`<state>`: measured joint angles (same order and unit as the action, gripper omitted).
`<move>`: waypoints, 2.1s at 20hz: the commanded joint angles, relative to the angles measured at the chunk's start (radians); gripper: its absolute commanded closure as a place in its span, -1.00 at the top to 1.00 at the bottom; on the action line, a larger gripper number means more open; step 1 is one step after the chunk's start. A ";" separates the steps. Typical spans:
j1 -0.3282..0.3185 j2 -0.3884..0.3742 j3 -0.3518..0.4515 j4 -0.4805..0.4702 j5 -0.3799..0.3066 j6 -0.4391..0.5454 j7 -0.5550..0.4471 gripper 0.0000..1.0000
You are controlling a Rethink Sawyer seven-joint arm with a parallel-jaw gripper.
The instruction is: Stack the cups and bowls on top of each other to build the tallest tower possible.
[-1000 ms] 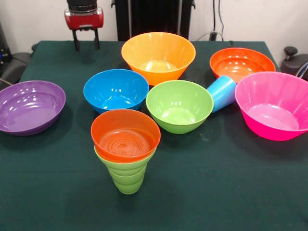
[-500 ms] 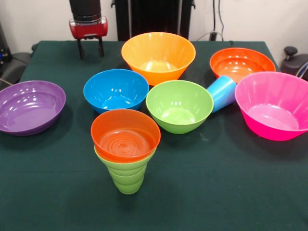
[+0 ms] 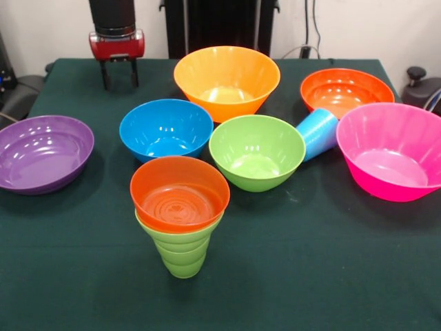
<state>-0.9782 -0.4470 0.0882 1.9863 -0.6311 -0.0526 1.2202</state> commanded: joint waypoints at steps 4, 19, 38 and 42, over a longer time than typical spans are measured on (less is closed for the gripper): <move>0.100 -0.086 0.061 -0.087 0.074 0.159 0.125 1.00; 0.413 -0.131 0.011 -0.189 0.285 0.318 0.199 1.00; 0.364 -0.045 0.067 -0.428 0.330 0.472 0.030 1.00; 0.366 -0.045 0.051 -0.464 0.319 0.538 0.018 1.00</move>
<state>-0.6165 -0.5397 0.0684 1.6325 -0.3156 0.3378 1.2280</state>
